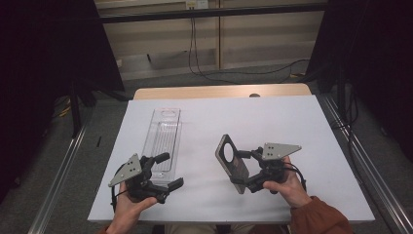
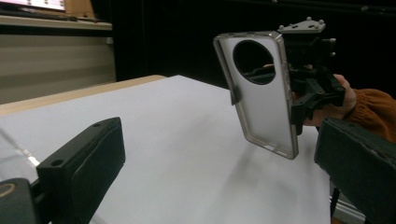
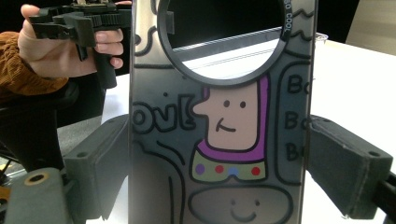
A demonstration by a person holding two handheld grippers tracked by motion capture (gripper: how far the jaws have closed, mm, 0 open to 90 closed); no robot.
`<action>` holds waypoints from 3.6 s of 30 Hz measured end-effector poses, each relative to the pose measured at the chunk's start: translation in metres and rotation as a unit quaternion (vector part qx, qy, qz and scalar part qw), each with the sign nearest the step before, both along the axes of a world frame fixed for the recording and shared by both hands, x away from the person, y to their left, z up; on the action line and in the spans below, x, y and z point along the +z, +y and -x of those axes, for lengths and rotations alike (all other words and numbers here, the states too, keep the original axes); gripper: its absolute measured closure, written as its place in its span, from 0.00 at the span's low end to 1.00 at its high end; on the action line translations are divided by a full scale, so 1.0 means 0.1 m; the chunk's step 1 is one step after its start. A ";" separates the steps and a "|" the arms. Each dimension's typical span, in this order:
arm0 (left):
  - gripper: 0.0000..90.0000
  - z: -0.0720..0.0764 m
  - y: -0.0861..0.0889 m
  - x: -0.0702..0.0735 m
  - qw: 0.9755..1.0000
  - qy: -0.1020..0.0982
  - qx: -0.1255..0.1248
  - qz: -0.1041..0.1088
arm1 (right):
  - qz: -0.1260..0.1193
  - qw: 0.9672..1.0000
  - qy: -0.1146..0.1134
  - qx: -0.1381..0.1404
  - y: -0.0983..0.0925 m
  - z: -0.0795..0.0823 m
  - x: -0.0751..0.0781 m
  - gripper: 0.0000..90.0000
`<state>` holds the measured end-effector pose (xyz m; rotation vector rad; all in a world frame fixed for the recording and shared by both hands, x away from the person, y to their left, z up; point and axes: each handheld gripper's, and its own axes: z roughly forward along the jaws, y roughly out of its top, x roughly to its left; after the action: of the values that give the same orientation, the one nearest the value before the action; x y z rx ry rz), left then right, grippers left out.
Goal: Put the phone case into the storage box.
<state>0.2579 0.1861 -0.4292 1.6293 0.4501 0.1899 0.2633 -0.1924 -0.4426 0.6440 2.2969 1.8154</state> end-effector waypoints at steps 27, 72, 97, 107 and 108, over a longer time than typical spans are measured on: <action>0.04 -0.20 -0.66 0.15 0.986 -0.045 -0.157 0.013 | -0.022 0.998 -0.031 0.059 0.08 0.07 -0.03 0.13; 0.10 -0.39 -1.09 0.16 0.972 -0.049 -0.225 0.034 | -0.029 0.994 -0.016 0.104 0.10 0.07 -0.05 0.13; 0.12 -0.39 -1.12 0.15 0.976 -0.036 -0.214 0.027 | -0.004 0.996 -0.016 0.091 0.16 0.06 -0.06 0.12; 0.12 -0.42 -1.09 0.15 0.979 -0.039 -0.197 0.021 | 0.003 0.997 -0.028 0.068 0.17 0.09 -0.05 0.06; 0.12 -0.42 -1.09 0.16 0.980 -0.040 -0.195 0.021 | 0.003 0.997 -0.029 0.067 0.17 0.09 -0.05 0.06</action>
<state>0.3003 0.0774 -0.4135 1.6290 0.0677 -0.0487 0.2545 -0.1759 -0.4476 0.4417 2.3574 1.8576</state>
